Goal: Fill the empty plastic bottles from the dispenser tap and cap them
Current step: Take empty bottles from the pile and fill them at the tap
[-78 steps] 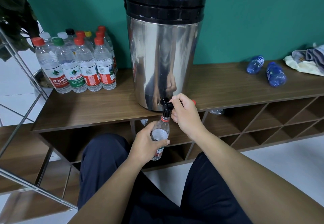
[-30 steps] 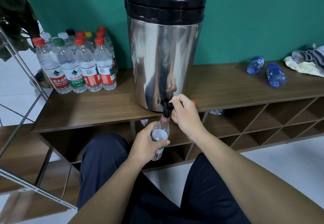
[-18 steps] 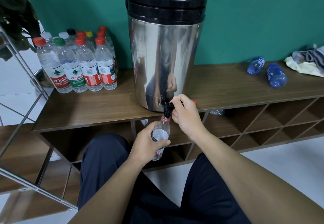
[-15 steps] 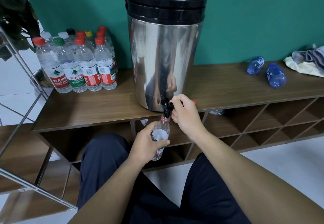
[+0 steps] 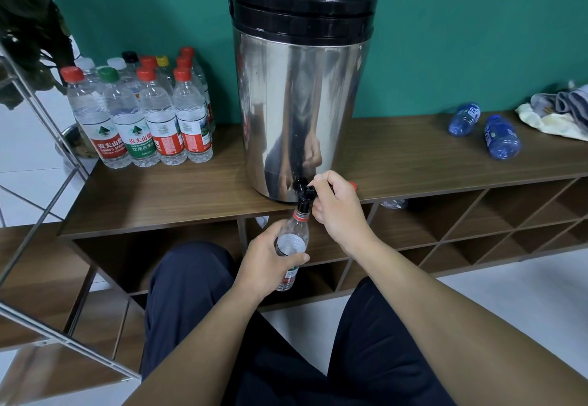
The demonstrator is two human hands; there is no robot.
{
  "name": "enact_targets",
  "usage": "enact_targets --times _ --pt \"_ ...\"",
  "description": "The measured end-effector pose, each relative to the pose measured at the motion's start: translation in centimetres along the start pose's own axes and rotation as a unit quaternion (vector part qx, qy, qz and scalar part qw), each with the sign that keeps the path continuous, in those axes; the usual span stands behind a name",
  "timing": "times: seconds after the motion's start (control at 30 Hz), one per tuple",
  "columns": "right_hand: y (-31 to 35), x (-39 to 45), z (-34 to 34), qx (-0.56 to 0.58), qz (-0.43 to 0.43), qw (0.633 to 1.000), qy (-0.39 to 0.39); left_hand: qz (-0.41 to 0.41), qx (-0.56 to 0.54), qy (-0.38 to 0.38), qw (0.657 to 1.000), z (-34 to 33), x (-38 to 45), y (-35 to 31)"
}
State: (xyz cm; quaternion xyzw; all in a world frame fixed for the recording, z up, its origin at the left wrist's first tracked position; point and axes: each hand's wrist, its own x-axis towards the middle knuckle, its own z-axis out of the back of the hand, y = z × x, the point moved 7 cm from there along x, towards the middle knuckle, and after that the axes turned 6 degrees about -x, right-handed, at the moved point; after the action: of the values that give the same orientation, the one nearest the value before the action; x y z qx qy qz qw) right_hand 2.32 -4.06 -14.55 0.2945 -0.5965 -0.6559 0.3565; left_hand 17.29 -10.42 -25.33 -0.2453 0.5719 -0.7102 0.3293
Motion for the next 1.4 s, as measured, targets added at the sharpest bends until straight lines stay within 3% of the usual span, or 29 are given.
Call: enact_targets --times 1.4 --pt "-0.36 0.12 0.07 -0.009 0.006 1.000 0.004 -0.007 -0.005 0.005 1.000 -0.08 -0.11 -0.31"
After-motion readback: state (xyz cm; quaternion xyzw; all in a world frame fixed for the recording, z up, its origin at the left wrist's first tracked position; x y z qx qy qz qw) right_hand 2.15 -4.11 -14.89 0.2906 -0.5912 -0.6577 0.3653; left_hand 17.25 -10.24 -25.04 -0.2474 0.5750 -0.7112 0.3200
